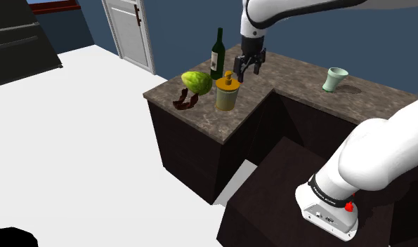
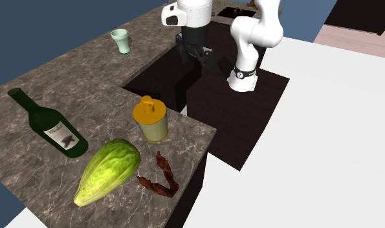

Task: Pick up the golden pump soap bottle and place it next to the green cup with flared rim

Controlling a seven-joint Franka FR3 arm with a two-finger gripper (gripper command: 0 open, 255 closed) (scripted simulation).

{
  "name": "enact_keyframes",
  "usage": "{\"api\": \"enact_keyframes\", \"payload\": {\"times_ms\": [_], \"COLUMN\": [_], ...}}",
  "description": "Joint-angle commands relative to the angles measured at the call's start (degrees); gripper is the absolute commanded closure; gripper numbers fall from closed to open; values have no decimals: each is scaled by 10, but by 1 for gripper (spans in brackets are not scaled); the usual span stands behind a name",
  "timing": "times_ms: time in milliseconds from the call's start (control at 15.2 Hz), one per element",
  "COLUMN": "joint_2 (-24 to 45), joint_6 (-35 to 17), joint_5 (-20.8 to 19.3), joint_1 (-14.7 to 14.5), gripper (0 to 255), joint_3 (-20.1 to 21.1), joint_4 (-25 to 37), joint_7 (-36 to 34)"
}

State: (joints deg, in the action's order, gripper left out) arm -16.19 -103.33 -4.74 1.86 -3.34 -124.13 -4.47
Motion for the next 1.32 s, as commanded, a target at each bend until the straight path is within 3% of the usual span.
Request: {"api": "enact_keyframes", "payload": {"times_ms": [0,858,1254], "joint_2": [44,324,332], "joint_6": [-19,-42,-86], "joint_5": [-7,-34,-35], "joint_1": [5,28,31], "gripper": [0,0,0], "joint_3": [-4,-26,-28], "joint_4": [27,291,256], "joint_7": [0,-9,-10]}}
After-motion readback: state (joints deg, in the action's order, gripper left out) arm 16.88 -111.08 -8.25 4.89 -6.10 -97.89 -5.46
